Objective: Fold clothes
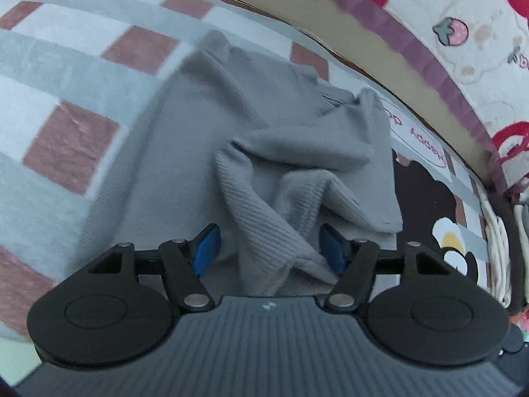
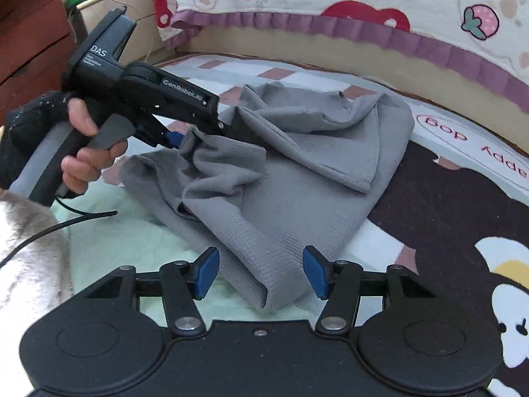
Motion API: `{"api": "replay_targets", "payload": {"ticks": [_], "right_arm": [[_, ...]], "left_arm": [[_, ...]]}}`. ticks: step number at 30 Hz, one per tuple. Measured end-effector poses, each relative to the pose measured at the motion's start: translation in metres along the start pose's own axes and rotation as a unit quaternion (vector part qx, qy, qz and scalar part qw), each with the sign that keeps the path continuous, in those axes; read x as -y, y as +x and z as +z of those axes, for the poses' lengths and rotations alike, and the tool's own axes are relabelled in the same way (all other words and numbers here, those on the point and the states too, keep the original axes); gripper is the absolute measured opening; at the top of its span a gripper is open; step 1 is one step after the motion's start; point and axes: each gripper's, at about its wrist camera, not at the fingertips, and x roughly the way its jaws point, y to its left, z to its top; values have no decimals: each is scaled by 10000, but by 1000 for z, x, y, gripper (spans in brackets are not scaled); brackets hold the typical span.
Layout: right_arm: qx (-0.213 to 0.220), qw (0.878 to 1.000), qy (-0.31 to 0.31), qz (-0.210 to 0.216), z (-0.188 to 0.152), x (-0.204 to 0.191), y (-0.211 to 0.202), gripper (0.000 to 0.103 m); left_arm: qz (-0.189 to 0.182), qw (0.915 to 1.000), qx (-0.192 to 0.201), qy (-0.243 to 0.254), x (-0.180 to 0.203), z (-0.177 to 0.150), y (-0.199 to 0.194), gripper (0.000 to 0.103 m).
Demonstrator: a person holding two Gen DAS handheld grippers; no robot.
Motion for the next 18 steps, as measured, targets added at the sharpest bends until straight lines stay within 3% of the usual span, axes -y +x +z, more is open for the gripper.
{"api": "replay_targets", "payload": {"ticks": [1, 2, 5, 6, 9, 11, 13, 15, 18], "right_arm": [[-3, 10000, 29, -38, -1, 0, 2, 61], [4, 9999, 67, -81, -1, 0, 4, 61], [26, 9994, 329, -143, -2, 3, 6, 61], [34, 9988, 456, -146, -3, 5, 6, 61], [-77, 9966, 810, -105, -5, 10, 8, 61], [-198, 9960, 864, -144, -6, 11, 13, 61], [-310, 9953, 901, -168, -7, 12, 17, 61], [-356, 9945, 980, -132, -7, 12, 19, 61], [-308, 9936, 1086, -62, -7, 14, 17, 61]], "left_arm": [[52, 9998, 89, 196, 5, 0, -1, 27], [104, 9990, 177, 392, 10, 1, -3, 11], [19, 9953, 735, 624, 14, 3, -26, 10], [-197, 9944, 929, 469, 9, 4, -38, 10], [-689, 9931, 937, 165, -11, 15, -58, 10], [-655, 9958, 412, 483, -16, 22, -46, 10], [-326, 9968, 244, 693, -25, 23, -35, 10], [-373, 9974, 278, 547, -37, 21, -33, 10], [-797, 9946, 657, 64, -51, 24, -48, 10]]}}
